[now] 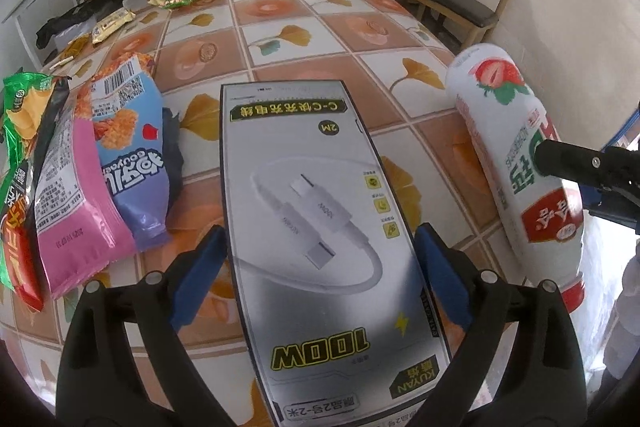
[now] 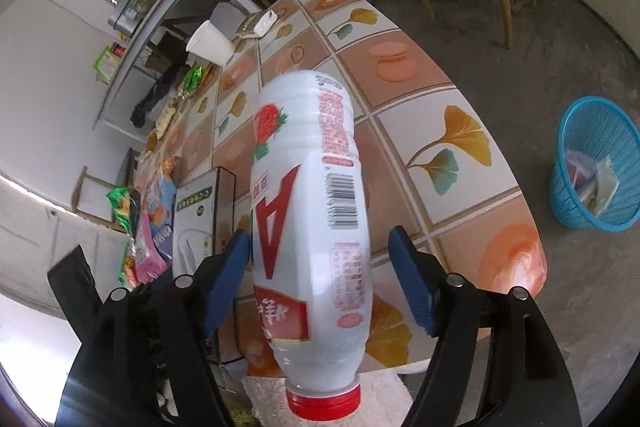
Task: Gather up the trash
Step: 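Carry the charger box with the left tool while the right tool carries the bottle to the basket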
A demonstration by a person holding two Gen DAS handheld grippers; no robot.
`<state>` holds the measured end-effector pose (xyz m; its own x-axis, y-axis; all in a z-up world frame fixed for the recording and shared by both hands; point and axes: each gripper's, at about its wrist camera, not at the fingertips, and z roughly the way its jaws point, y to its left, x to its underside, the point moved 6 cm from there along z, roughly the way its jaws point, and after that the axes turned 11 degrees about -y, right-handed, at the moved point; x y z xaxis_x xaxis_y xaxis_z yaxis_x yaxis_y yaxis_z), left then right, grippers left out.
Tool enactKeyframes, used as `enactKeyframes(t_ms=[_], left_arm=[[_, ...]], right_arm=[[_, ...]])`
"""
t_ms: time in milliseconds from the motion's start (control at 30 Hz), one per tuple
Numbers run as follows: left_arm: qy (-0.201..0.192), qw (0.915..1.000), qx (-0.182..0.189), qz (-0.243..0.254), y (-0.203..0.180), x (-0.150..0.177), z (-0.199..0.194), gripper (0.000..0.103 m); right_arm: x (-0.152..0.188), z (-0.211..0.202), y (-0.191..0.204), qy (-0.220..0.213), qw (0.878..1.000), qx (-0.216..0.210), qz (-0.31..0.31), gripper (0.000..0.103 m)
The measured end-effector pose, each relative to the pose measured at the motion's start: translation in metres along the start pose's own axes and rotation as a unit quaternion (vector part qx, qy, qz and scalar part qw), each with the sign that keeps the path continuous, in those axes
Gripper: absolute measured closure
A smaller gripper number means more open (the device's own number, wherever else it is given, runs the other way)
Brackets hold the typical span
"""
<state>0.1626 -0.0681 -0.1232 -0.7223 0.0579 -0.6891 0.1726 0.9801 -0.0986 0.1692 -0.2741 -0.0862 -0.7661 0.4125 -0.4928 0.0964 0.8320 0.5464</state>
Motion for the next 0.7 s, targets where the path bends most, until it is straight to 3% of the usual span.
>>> enactKeyframes(t_ms=[700], left_arm=[[-0.002,0.9999,0.009,0.005,0.000,0.003,-0.004,0.013]], right_arm=[[0.011,0.015,0.012,0.026,0.998,0.037,-0.038,0.031]])
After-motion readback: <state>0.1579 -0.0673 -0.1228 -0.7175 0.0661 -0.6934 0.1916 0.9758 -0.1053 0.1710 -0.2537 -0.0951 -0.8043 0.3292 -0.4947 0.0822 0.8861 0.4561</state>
